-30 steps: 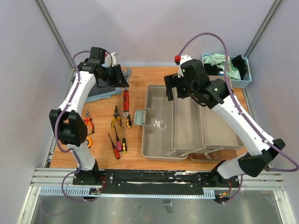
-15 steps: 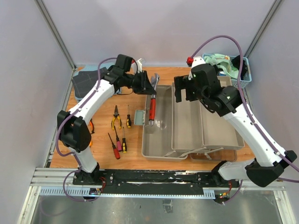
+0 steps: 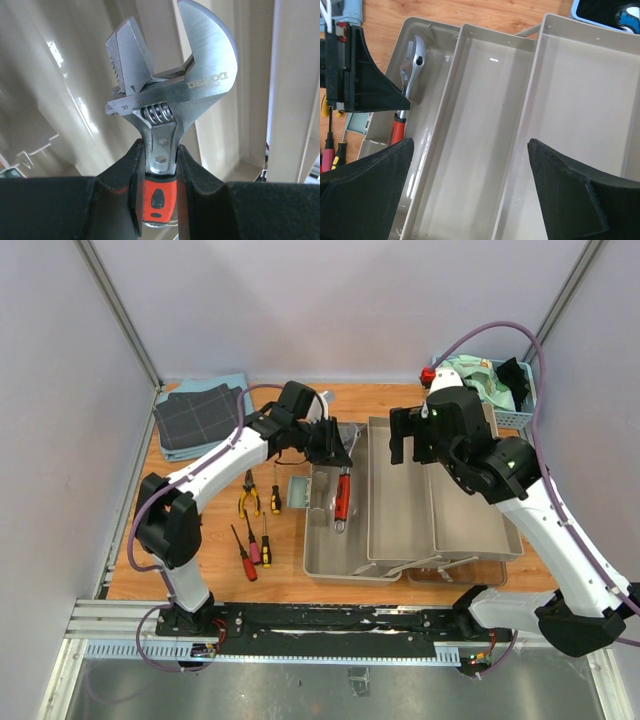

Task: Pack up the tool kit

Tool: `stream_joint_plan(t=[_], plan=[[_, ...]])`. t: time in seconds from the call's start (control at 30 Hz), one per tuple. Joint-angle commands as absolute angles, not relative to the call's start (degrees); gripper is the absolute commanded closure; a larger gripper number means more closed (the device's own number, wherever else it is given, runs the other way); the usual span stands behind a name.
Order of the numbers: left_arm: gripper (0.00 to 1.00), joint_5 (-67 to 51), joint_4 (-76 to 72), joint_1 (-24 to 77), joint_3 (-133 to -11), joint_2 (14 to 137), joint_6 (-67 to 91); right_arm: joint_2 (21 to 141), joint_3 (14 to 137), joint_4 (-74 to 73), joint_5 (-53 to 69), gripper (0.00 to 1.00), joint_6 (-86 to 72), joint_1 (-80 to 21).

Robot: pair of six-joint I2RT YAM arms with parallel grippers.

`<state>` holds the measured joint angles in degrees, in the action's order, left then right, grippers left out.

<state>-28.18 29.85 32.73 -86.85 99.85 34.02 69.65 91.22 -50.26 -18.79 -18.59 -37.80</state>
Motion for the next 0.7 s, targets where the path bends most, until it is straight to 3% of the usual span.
stream_joint_plan(t=[0.0, 0.67], plan=[[1.0, -27.3, 21.9, 35.7, -85.9, 100.2, 37.7, 67.9, 90.7, -52.4, -21.6, 0.02, -19.9, -37.1], [1.0, -12.3, 27.3, 41.2, -85.8, 107.3, 39.4, 64.4, 91.7, -56.4, -22.2, 0.02, -18.7, -32.8]])
